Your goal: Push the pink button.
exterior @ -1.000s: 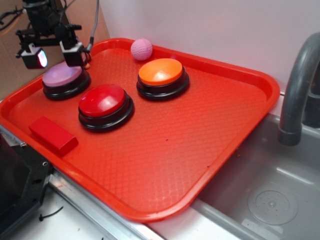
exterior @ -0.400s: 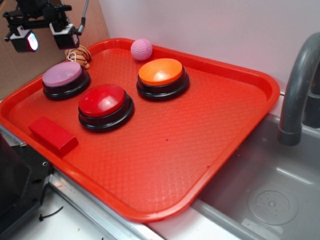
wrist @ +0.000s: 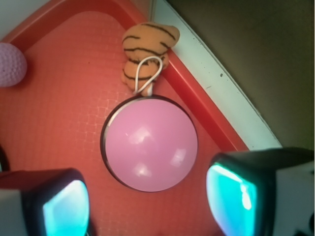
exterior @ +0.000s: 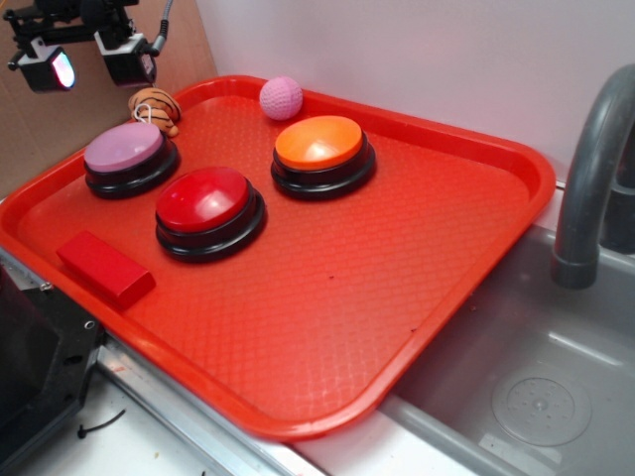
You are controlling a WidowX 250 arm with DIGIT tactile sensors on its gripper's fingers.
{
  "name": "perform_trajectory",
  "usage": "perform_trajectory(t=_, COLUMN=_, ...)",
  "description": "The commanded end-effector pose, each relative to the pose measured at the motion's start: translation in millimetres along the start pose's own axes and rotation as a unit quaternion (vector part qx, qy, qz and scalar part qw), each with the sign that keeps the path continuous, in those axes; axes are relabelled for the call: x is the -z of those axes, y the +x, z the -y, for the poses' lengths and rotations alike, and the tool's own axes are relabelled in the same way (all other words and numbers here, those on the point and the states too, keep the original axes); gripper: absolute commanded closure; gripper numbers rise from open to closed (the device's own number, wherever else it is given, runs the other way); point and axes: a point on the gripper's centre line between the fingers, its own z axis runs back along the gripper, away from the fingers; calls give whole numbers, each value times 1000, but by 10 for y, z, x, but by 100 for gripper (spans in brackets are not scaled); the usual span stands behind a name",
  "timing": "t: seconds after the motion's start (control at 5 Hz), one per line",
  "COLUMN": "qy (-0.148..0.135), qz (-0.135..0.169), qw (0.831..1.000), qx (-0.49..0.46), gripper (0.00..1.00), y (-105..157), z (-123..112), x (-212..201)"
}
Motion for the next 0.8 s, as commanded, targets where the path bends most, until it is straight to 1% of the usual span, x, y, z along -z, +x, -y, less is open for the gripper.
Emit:
perform_trajectory(t=0.0, qy=-4, qz=45, qw=999, qx=2, gripper=0, y=60, z=-65, x=-282)
perform_trajectory(t=0.4, qy=-6, qz=54, qw=998, qx=7, gripper=0, y=16, z=-28, x=-400)
perform_trajectory(t=0.6, qy=-16, qz=60, qw=998, qx=21, gripper=0, y=-39, z=4, x=-507)
